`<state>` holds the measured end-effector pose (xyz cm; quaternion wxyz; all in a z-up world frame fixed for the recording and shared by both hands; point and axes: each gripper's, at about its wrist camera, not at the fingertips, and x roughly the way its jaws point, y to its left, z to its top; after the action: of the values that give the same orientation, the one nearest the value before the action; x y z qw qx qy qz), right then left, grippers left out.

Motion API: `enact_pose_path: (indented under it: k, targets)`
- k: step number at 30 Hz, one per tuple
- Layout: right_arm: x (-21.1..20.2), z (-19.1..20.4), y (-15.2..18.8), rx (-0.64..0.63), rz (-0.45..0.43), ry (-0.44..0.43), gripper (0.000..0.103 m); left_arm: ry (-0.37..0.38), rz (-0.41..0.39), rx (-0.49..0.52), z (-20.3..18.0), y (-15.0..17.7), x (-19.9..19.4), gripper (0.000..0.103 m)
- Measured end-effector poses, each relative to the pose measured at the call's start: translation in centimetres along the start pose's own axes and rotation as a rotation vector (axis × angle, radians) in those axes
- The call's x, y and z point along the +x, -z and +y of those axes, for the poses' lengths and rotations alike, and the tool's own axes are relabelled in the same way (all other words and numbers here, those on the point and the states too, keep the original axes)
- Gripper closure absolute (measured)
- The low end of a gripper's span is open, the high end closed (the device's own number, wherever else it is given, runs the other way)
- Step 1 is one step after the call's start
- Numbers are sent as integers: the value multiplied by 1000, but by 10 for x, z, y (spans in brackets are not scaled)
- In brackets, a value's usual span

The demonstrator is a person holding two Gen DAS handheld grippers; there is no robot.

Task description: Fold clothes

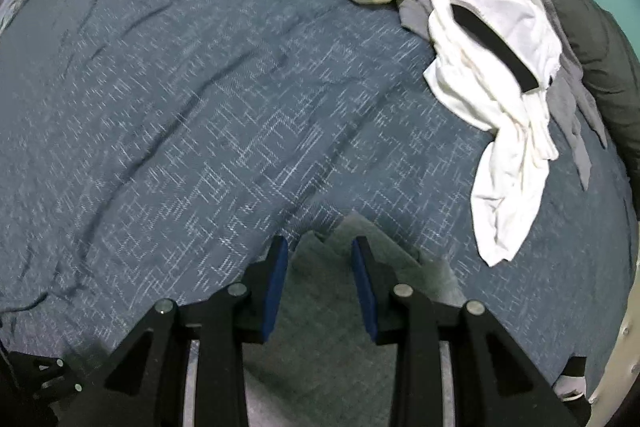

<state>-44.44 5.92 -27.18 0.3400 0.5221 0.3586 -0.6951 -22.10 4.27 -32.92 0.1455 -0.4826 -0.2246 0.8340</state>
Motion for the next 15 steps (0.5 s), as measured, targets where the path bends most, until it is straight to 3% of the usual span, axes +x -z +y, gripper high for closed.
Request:
enact_pose_path:
  k: [1,2,5,10,15]
  targets:
    - [3,2,1,-14,9,2,72,-1,0,1,-1,0,1,54]
    - [5,5,3,-30,14,6,84,-3,0,4,-2,0,1,54]
    - [6,13,10,-51,7,-16,96,-6,-1,9,-3,0,2,54]
    - [-9,7,14,-8,-88,12,97,-9,-4,12,-5,1,4,54]
    - [-23,4,11,19,-189,109,98,-10,-1,23,-8,2,7,54]
